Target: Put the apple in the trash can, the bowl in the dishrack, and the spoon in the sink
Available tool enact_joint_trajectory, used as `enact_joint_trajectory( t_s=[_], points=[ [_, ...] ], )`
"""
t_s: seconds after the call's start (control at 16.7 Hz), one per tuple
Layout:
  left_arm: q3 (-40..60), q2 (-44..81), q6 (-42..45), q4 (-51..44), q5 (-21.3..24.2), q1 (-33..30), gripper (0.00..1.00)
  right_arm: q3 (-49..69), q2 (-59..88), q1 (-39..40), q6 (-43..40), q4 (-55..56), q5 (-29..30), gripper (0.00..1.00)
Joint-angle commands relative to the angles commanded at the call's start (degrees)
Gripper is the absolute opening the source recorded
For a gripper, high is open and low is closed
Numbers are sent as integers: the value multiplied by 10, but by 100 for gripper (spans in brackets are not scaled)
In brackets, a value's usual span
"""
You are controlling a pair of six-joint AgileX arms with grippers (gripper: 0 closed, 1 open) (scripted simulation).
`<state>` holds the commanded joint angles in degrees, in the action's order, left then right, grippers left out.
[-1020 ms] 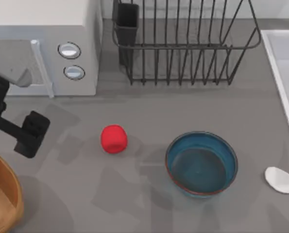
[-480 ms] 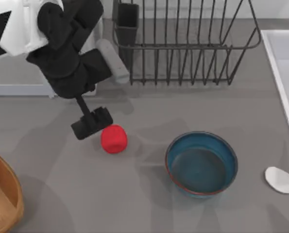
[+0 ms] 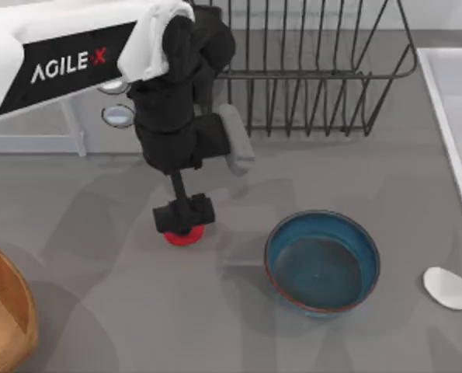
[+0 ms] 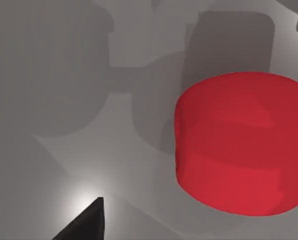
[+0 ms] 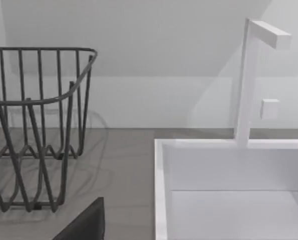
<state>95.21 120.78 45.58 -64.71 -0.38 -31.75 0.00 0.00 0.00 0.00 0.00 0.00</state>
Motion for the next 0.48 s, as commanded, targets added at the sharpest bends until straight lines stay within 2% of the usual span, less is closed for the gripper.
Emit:
enact_joint_trajectory(
  t_s=[0.48],
  points=[
    [-19, 8, 1, 25, 0, 1, 100, 0, 0, 0, 0, 0, 0, 100]
  ],
)
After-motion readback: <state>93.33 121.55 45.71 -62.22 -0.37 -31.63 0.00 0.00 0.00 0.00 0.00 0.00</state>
